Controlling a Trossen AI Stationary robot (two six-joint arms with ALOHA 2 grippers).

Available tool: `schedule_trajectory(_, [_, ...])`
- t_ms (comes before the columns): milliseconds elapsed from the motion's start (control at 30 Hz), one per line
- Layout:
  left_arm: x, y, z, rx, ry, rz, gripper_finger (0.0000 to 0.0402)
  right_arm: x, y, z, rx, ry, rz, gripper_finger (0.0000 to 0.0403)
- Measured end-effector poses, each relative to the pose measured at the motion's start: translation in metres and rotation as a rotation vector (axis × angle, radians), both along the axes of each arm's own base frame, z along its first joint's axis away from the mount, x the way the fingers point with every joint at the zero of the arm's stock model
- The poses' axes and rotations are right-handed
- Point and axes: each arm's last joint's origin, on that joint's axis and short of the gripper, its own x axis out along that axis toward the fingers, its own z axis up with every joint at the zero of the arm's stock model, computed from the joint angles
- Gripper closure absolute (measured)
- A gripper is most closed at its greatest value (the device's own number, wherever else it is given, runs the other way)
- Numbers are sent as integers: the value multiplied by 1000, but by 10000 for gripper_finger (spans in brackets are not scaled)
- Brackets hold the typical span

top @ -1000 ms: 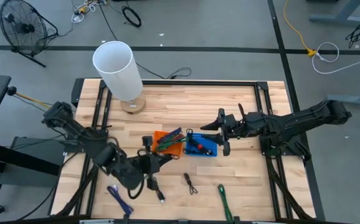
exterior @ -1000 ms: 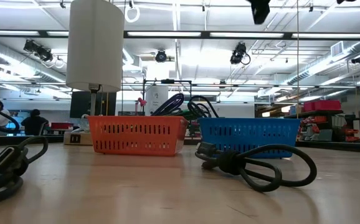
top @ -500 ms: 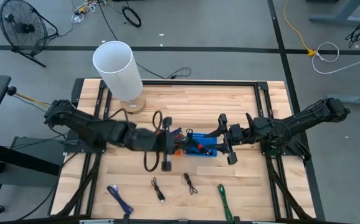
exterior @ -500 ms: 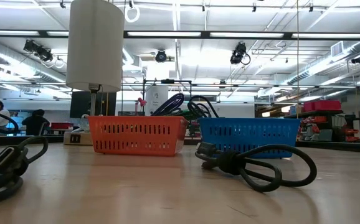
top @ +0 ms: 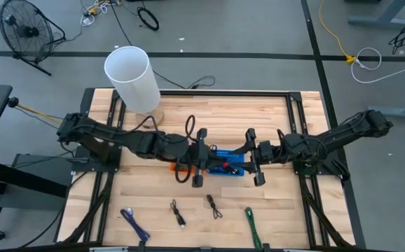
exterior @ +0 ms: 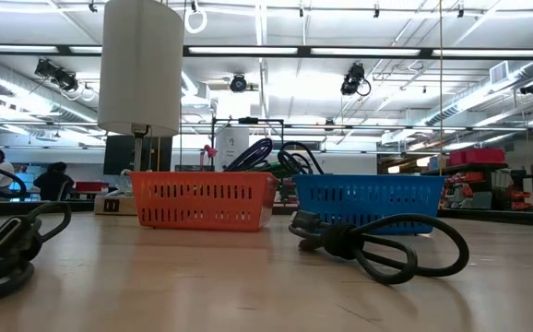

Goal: Pick & Place USB Port
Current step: Put the black charger cable into the blue bin

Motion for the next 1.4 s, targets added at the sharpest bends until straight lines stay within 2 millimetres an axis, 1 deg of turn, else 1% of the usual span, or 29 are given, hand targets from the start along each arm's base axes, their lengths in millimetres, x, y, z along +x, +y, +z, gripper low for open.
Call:
schedule_trajectory(167, [0, -1, 1, -6, -8, -10, 400, 4, 0, -4, -28, 9, -33, 250])
schedule_trajectory(233, [0, 0, 1, -8, -14, -11, 400, 5, 1, -5, -25, 4, -32, 263])
schedule_trajectory(300, [1, 1, 1, -9, -14, -11, 400, 7, 1, -4, -18, -20, -31, 294])
schedule_trajectory(400, [2, 1, 0, -8, -11, -7, 399, 8, 2, -3, -14, -32, -32, 371])
schedule_trajectory(433, [2, 1, 0, -8, -12, -7, 399, 8, 1, -3, -16, -35, -40, 386])
schedule_trajectory(467, [3, 1, -1, -6, -12, -1, 399, 8, 1, -3, -13, -38, -49, 390])
schedule_trajectory(600, [4, 1, -2, -6, -7, 0, 399, 8, 1, -3, -10, -37, -71, 398])
schedule_trajectory(900, [3, 1, -3, -3, 1, 4, 399, 8, 0, -4, -10, -22, -106, 401])
schedule_trajectory(1033, [2, 2, -3, 13, 11, 51, 394, 4, -2, -3, -17, -2, -125, 402])
schedule_trajectory(1167, [-6, 1, 1, 41, 27, 124, 364, -2, -6, -2, -3, 33, -174, 403])
schedule_trajectory(1300, [-13, 0, 7, 44, 19, 133, 321, -3, -6, -5, 6, 74, -175, 403])
schedule_trajectory(1400, [-16, -1, 6, 54, 47, 128, 295, -4, -8, -8, 12, 119, -191, 403])
